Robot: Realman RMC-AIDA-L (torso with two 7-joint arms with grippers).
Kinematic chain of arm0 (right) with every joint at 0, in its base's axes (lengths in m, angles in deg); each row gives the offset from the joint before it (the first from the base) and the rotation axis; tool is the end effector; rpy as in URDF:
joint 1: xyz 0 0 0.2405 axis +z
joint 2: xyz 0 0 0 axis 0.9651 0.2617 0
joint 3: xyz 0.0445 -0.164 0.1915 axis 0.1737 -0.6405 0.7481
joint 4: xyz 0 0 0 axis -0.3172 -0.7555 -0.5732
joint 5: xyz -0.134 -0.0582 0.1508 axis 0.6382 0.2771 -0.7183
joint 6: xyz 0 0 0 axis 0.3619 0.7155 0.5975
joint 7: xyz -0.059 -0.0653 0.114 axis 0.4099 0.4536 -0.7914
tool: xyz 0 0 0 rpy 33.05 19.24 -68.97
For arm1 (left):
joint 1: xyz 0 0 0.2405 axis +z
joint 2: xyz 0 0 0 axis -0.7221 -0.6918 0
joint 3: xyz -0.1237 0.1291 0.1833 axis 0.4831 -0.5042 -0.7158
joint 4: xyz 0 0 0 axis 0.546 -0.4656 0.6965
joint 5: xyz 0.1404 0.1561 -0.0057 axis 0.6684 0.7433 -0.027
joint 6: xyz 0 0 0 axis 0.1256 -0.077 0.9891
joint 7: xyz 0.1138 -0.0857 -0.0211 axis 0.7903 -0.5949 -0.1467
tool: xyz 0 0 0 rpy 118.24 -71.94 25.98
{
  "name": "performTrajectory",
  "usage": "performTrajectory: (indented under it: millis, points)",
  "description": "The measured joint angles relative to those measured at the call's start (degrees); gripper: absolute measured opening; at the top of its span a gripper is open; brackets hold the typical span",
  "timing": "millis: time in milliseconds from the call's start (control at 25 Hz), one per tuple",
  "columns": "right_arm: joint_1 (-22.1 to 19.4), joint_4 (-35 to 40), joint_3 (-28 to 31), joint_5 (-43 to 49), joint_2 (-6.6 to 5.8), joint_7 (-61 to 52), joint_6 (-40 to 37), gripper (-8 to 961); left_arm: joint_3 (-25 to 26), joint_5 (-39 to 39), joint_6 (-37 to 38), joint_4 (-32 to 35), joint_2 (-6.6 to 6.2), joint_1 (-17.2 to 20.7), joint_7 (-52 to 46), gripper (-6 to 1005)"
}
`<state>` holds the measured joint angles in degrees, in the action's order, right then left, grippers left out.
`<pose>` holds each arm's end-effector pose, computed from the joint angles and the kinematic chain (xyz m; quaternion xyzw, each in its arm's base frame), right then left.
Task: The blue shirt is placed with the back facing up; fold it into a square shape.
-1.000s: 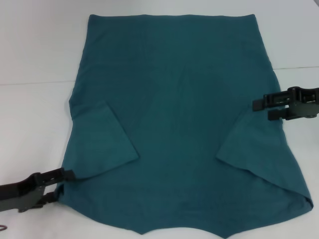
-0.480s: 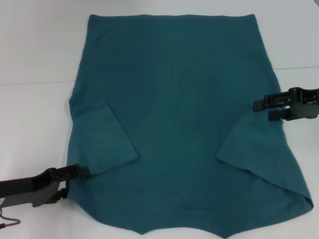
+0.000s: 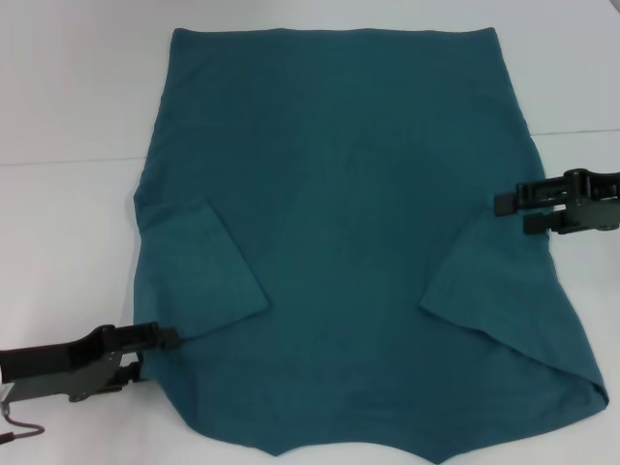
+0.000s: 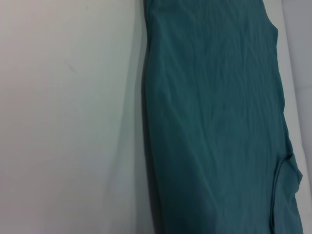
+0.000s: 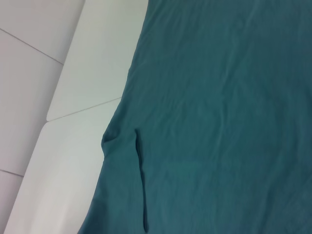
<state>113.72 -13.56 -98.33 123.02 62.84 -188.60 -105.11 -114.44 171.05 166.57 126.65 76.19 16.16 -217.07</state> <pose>0.2723 0.3912 0.1047 -0.7573 0.6210 0.1567 0.1279 -0.3139 0.3234 -0.0040 -0.6552 -0.7230 -0.1994 0.0905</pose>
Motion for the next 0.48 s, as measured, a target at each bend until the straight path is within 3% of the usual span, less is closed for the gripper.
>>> performTrajectory:
  millis: [200,480]
  points:
    - [-0.37,0.0,0.51,0.0,0.0,0.0,0.0,794,-0.09,0.14,-0.35,-0.19,-0.14,-0.08,-0.08,742]
    - [-0.4,0.0,0.71,0.16,-0.11,0.16,-0.71,794,-0.26,0.14,-0.44,-0.19,-0.23,-0.08,-0.09,456]
